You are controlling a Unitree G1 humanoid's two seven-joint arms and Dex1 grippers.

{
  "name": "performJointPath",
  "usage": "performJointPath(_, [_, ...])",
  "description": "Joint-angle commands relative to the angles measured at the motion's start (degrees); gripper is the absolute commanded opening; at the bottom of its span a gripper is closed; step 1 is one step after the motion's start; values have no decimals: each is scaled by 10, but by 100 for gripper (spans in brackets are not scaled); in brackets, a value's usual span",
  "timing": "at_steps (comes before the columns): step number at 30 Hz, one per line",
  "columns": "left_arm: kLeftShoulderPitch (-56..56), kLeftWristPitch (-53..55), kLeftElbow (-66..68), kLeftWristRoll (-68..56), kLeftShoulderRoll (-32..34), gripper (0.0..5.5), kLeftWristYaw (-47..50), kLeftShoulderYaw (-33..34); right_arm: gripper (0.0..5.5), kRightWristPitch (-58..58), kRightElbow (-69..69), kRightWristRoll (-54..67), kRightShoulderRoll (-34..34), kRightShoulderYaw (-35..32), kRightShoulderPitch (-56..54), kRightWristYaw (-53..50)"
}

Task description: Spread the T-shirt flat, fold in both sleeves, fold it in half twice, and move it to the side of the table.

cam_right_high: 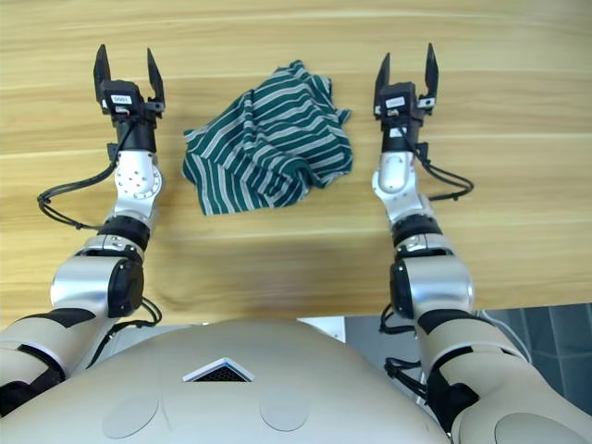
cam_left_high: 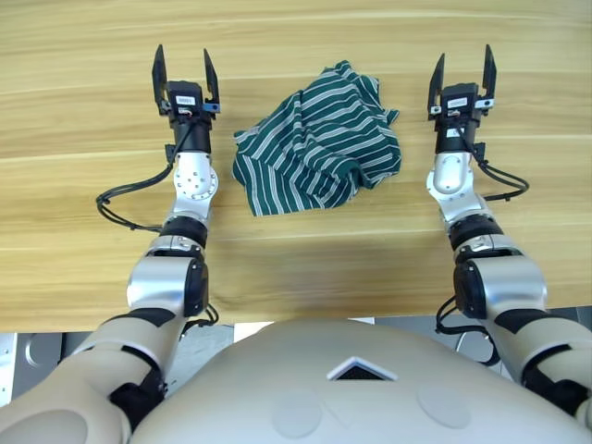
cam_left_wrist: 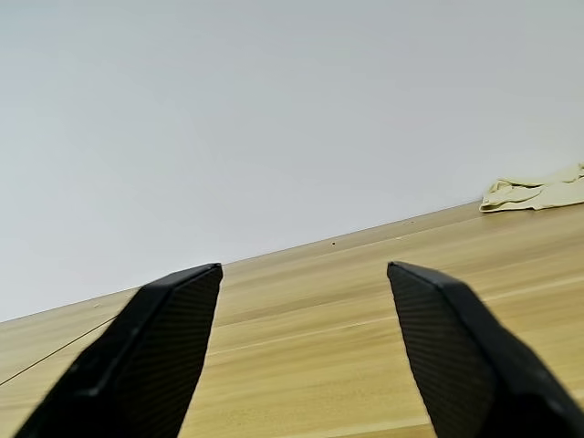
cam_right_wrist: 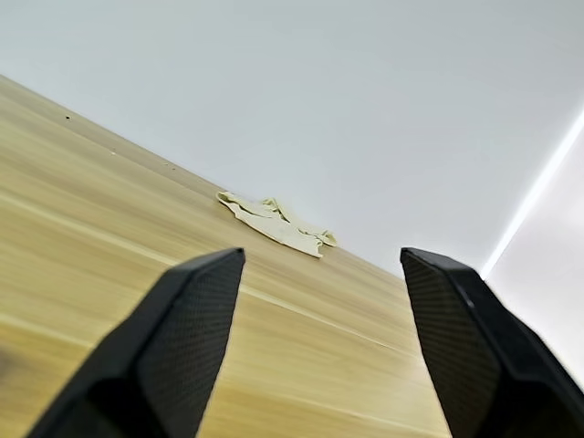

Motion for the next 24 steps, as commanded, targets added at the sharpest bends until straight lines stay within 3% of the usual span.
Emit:
performJointPath(1, [-10, 2, 5, -10, 0, 339, -6, 1, 313, -16, 5, 52, 14, -15, -4, 60])
performJointPath(19, [-9, 14, 2, -89, -20, 339, -116, 18, 313, -22, 4, 76, 17, -24, 1, 100])
performJointPath(21, [14, 11, -32, -113, -32, 339, -184, 5, 313, -20, -18, 31, 0, -2, 15, 64])
performJointPath(24, [137, -3, -208, -96, -18, 339, -268, -71, 313, -41, -100, 2, -41, 2, 74, 70])
